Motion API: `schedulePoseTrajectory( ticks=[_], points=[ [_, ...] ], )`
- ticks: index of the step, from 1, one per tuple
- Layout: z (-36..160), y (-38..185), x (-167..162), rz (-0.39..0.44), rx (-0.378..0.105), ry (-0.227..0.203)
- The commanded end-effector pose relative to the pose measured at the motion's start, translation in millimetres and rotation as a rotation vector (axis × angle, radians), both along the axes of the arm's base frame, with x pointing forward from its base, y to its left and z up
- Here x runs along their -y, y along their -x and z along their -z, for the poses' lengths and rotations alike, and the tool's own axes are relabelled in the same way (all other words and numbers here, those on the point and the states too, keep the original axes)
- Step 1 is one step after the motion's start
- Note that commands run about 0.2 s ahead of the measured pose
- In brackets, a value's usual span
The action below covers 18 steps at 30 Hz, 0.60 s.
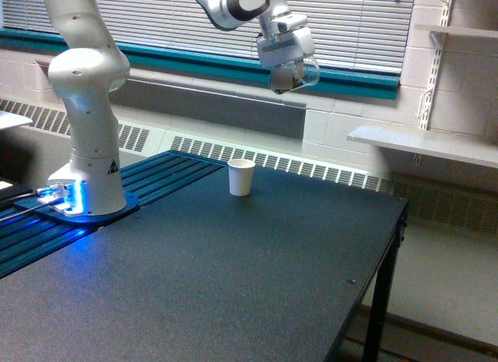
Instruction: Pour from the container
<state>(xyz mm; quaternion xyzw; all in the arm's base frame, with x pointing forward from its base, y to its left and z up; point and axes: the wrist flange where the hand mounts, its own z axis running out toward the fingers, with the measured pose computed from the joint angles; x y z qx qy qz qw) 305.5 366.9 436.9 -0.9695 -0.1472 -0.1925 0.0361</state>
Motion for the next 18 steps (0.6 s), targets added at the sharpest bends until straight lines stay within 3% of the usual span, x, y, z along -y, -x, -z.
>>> schedulePoseTrajectory(
  ticks=[1,18],
  points=[
    [-0.1,10.5,6.1,0.006,-0.002,0.014],
    [15.7,33.9,11.5,0.054,-0.016,0.023]
  ],
)
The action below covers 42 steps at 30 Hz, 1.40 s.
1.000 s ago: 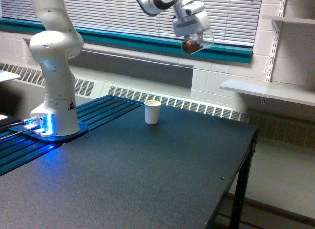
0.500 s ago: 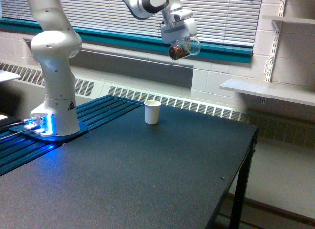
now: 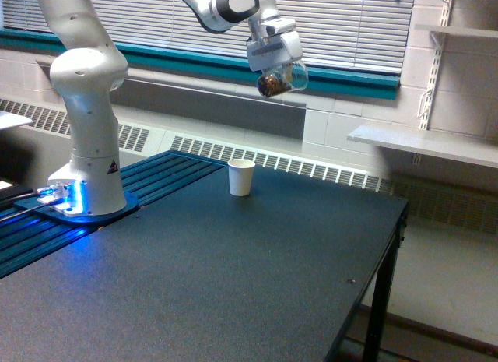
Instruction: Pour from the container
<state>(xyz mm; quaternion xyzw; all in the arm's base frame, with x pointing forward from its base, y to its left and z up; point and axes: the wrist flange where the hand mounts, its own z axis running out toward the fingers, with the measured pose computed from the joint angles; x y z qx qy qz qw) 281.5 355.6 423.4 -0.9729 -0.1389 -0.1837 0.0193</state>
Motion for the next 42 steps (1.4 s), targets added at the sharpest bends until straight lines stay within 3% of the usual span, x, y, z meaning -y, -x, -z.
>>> schedulePoseTrajectory(
  ticks=[1,12,25,42],
  points=[
    [3.0,11.2,0.7,0.034,-0.001,-0.009],
    [13.5,21.9,9.1,0.085,0.001,-0.001],
    [24.1,36.5,16.5,0.143,-0.004,-0.021],
    [45.3,63.7,38.1,0.235,-0.080,0.003]
  ],
)
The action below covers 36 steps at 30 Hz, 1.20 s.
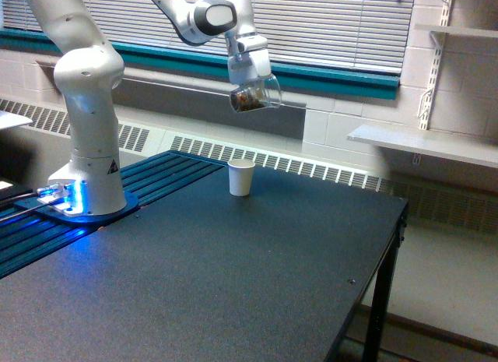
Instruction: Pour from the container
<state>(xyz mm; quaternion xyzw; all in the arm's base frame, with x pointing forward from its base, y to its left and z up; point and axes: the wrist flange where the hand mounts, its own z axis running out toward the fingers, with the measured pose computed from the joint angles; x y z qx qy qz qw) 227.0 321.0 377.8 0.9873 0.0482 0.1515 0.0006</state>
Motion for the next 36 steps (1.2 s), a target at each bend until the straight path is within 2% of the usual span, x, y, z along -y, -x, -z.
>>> schedulePoseTrajectory(
  ticks=[1,36],
  points=[
    [0.0,9.9,4.5,0.056,-0.014,-0.012],
    [16.7,27.7,18.3,0.238,-0.101,-0.079]
  ],
)
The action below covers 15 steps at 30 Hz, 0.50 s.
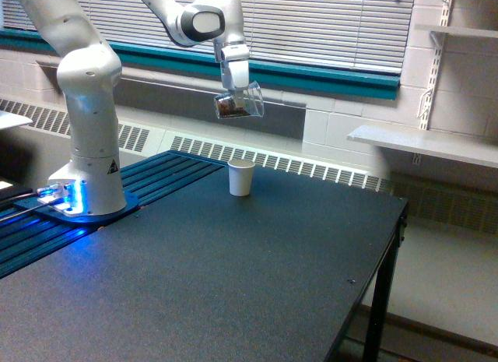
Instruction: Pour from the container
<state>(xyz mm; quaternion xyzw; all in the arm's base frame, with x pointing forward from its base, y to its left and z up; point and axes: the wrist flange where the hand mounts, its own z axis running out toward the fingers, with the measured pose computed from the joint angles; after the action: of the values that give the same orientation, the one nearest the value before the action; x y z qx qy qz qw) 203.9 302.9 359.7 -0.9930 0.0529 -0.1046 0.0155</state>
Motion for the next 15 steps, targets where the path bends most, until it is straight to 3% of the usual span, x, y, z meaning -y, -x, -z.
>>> schedulePoseTrajectory(
  ticks=[1,15],
  points=[
    [-0.7,5.1,0.6,0.049,-0.008,-0.020],
    [6.6,12.6,3.7,0.123,-0.043,-0.051]
  ],
)
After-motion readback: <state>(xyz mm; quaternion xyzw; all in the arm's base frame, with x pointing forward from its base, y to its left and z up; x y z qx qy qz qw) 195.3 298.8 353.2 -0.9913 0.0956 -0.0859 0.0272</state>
